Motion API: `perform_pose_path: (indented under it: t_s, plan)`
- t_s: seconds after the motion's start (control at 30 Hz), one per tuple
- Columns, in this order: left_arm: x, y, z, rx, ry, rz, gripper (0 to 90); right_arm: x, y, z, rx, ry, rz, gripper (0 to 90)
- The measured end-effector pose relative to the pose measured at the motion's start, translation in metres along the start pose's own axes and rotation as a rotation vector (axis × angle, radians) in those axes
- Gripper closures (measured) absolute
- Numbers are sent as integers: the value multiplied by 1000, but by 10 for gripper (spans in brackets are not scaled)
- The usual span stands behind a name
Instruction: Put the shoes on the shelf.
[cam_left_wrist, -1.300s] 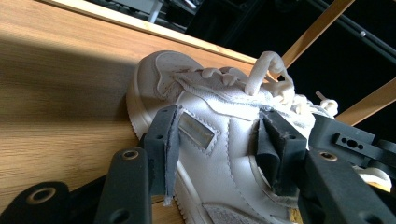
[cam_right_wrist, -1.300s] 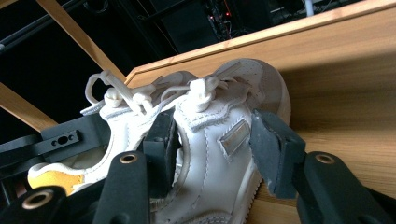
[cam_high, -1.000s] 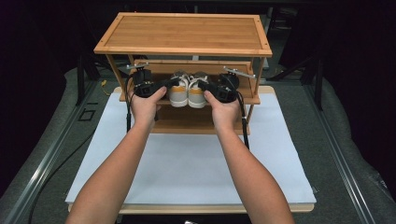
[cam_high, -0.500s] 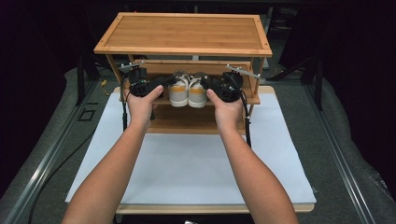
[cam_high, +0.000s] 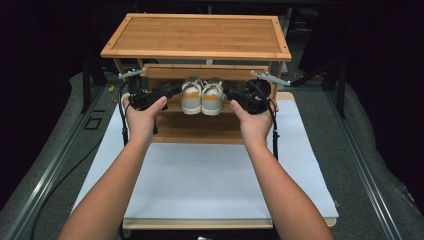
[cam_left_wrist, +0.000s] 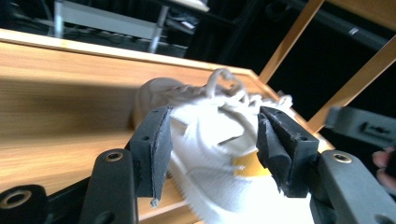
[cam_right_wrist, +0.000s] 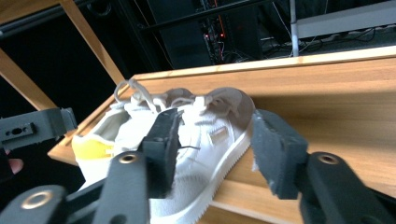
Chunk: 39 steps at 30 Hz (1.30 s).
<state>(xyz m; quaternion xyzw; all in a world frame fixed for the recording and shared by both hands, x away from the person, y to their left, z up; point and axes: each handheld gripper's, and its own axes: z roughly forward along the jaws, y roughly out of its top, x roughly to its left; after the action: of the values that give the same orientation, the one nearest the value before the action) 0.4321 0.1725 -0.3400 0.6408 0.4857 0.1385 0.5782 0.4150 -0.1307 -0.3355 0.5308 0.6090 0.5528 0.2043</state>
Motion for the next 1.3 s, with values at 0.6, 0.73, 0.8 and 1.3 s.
perform_pose_path:
  t_s: [0.6, 0.73, 0.8, 1.3]
  plan:
    - [18, -25, 9, 76, -51, -17, 895, -10, -25, 12, 98, 35, -34, 900]
    - [18, -27, 16, 86, -60, -27, 897, -10, -28, 17, 108, 46, -25, 900]
    - [17, -27, 18, 86, -47, -18, 898, -9, -29, 19, 108, 62, -12, 900]
    - [18, -25, 28, 83, -26, -22, 900, -9, -28, 27, 95, 48, 32, 900]
